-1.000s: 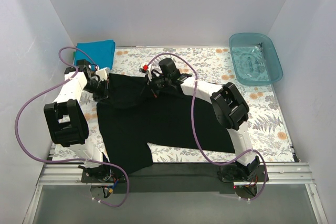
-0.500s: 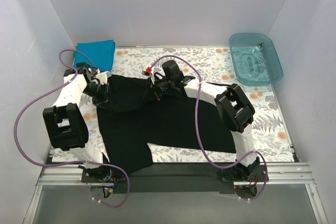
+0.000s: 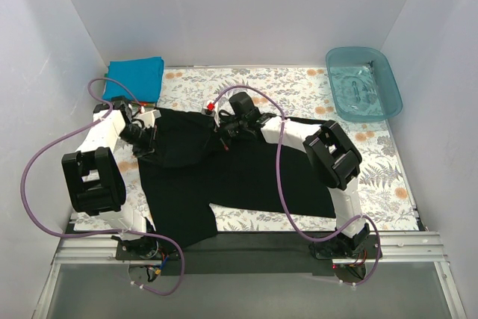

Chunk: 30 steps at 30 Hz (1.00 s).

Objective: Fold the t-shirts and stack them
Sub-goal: Fold the tshirt

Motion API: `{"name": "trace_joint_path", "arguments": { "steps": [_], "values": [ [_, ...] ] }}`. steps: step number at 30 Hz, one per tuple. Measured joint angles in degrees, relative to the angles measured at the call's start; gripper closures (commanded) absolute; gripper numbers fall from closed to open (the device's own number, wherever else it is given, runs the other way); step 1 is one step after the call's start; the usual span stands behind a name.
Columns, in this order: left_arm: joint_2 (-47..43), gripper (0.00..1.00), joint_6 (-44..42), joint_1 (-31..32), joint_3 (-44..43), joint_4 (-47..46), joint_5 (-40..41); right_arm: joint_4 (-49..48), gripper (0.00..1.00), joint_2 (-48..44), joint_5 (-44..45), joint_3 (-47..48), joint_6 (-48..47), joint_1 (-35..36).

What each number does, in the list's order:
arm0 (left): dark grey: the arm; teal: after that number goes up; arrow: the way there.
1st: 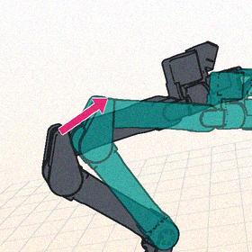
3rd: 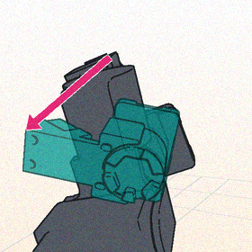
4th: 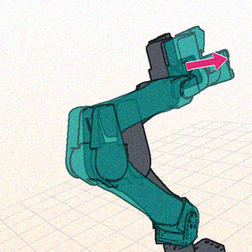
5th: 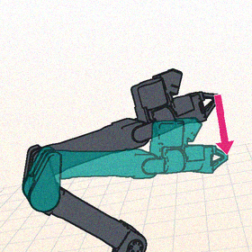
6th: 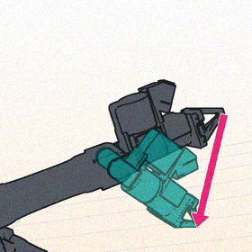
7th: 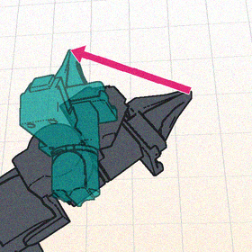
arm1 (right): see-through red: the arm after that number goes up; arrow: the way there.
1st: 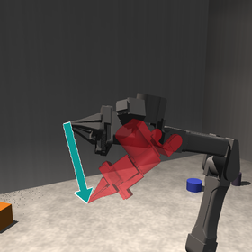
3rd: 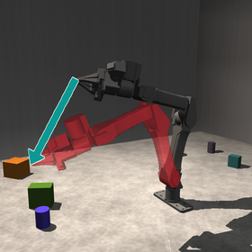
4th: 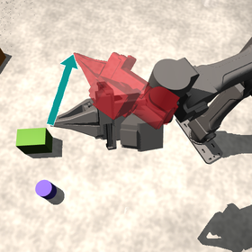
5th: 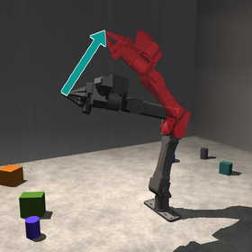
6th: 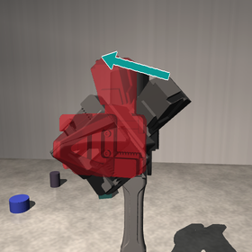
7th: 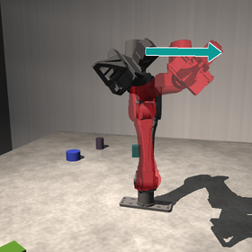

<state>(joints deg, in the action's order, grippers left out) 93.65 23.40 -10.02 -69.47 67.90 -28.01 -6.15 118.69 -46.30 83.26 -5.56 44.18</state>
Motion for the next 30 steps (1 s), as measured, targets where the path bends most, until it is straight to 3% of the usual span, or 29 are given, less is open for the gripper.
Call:
{"name": "trace_joint_path", "arguments": {
  "steps": [7, 8, 9, 14, 17, 20, 24, 30],
  "values": [
    [0.0, 1.0, -0.26, 0.0, 1.84, -0.5, 0.22, -0.02, 0.99, 0.0, -0.22, -1.33, -0.63, 0.59],
    [0.0, 0.94, -0.42, 0.0, 2.19, -0.66, 0.22, 0.0, 0.89, 0.02, -0.24, -1.33, -0.63, 0.66],
    [0.04, 0.79, -0.66, 0.0, 2.45, -0.63, 0.2, 0.02, 0.69, 0.04, -0.31, -1.33, -0.66, 0.76],
    [0.68, 0.69, -2.38, 0.0, 2.54, -0.11, -0.11, 1.64, 0.47, -0.07, -0.57, -1.31, -1.46, 0.66],
    [0.85, 0.69, -3.06, 0.0, 0.85, 0.81, -0.66, 5.29, 0.48, -1.03, -0.33, -1.31, -2.43, -0.57],
    [2.62, 0.69, -3.04, 0.0, -4.17, 0.52, -1.64, 12.17, 0.58, -3.87, 1.18, -0.83, -4.94, -4.94],
    [6.58, 0.7, -1.51, 0.0, -11.5, -4.55, -3.06, 21.2, 0.67, -8.55, 7.17, -0.11, -9.75, -14.84],
    [17.64, 0.72, 5.11, 0.0, -20.98, -18.47, -4.13, 29.4, 0.69, -11.1, 21.62, -1.03, -15.96, -31.1]
  ]
}}
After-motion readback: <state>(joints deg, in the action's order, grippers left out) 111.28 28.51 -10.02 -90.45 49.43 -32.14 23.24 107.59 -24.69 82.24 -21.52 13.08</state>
